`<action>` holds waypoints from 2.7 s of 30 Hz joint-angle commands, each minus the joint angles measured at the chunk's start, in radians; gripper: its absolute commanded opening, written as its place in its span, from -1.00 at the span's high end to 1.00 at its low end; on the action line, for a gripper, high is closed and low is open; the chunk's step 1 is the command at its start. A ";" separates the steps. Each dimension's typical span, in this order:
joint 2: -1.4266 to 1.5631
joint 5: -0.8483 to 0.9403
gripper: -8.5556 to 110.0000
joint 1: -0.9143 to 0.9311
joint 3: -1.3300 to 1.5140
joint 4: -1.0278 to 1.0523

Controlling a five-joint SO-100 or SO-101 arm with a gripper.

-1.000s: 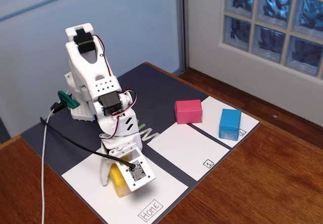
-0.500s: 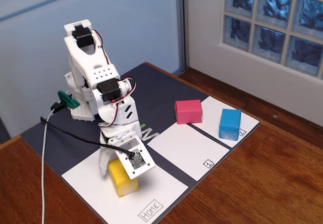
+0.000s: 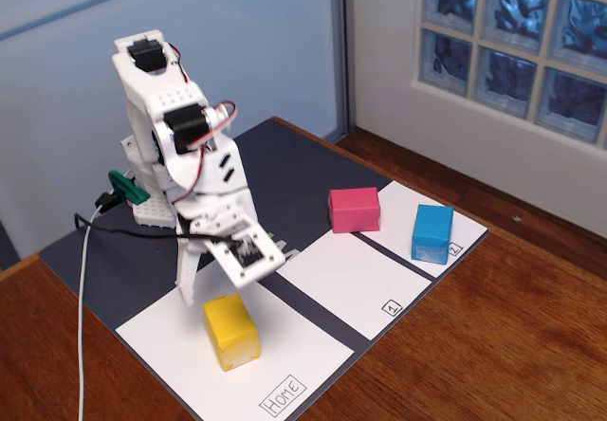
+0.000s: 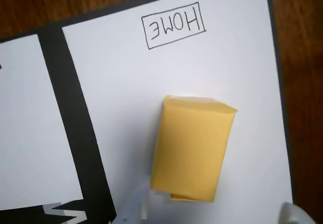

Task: Move box yellow to home

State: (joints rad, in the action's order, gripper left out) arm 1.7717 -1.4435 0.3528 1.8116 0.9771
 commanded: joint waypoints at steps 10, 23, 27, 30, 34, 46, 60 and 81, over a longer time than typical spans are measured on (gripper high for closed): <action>0.333 0.058 0.87 -0.097 0.086 0.086; 0.721 0.031 0.87 -0.275 0.339 0.325; 0.831 0.028 0.87 -0.318 0.422 0.387; 0.904 0.028 0.87 -0.331 0.485 0.434; 1.003 0.035 0.87 -0.336 0.577 0.480; 1.339 0.069 0.87 -0.341 0.965 0.377; 1.554 0.061 0.87 -0.373 1.227 0.354; 1.569 0.087 0.86 -0.333 1.227 0.460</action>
State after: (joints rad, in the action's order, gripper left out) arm 3.2873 -1.3591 0.0092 3.0419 1.3729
